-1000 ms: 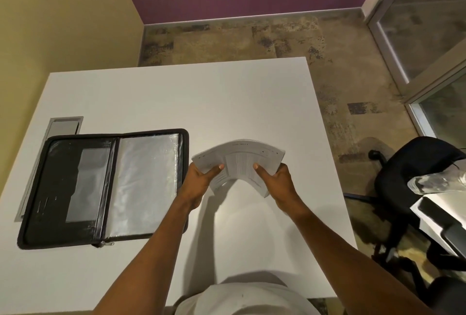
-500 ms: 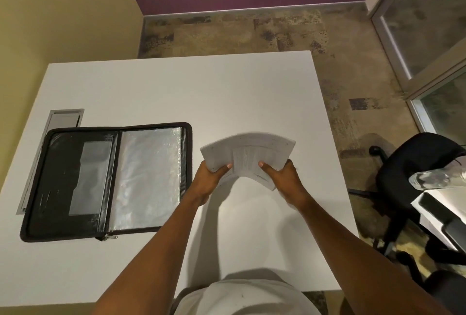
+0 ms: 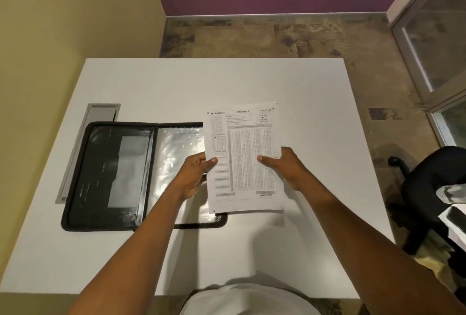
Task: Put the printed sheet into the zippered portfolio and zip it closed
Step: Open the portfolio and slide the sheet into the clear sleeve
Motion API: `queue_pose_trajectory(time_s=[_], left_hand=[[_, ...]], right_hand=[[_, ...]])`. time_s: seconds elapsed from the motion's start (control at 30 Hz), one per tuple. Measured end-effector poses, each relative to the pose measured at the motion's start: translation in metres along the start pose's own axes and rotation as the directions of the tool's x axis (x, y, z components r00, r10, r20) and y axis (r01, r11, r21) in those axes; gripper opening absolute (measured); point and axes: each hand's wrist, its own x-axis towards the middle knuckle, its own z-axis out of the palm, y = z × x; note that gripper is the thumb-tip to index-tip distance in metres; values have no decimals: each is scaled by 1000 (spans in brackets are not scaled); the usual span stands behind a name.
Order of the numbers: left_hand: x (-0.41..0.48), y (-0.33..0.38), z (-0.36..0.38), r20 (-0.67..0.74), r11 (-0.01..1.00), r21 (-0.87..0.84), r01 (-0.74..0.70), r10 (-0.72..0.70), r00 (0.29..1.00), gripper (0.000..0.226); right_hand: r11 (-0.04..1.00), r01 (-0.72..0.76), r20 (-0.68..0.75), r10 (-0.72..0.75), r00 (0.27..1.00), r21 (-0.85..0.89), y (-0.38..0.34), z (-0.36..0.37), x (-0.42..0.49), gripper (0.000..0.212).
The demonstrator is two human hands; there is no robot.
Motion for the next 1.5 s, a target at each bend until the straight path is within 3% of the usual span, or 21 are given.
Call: queue_pose_trajectory(time_s=[0.17,0.43,0.6,0.77,0.83,0.93,1.0,1.1,1.23,1.5], left_hand=[[0,7,-61,-51,998,-61,36,-39,998,31],[25,20,-144,-96,988,-126,91,-104,990,30],[54,33,-174,-154,995,-56,85,-93,984,30],[94,48,-192,-248,980,197,8,42,968,15],[112,47,-199,-296,912,409,-44,178,939,15],[130,48,-209,-207,631,770,-94,387,899,14],[140,49,-213,-110,489,863,-123,420,901,16],[150,51,-215,-2,364,919,-155,395,919,18],[157,48,-215,12,338,927,-163,407,913,25],[159,47,-214,15,345,922,-174,418,908,7]], right_hand=[[996,-78,43,77,996,32,-4,56,28,44],[996,-60,11,61,998,-67,-13,132,73,39],[994,-105,-28,105,994,0,-12,150,93,33],[992,-123,-122,124,985,19,-15,154,114,24],[991,-133,-158,133,978,6,-12,149,122,27],[991,-137,-178,136,975,8,-10,140,130,31],[989,-146,-198,149,969,31,-10,135,134,31],[987,-151,-221,160,962,58,-14,130,138,28],[986,-151,-230,163,959,66,-16,127,144,29],[987,-133,-214,149,965,88,-19,126,146,29]])
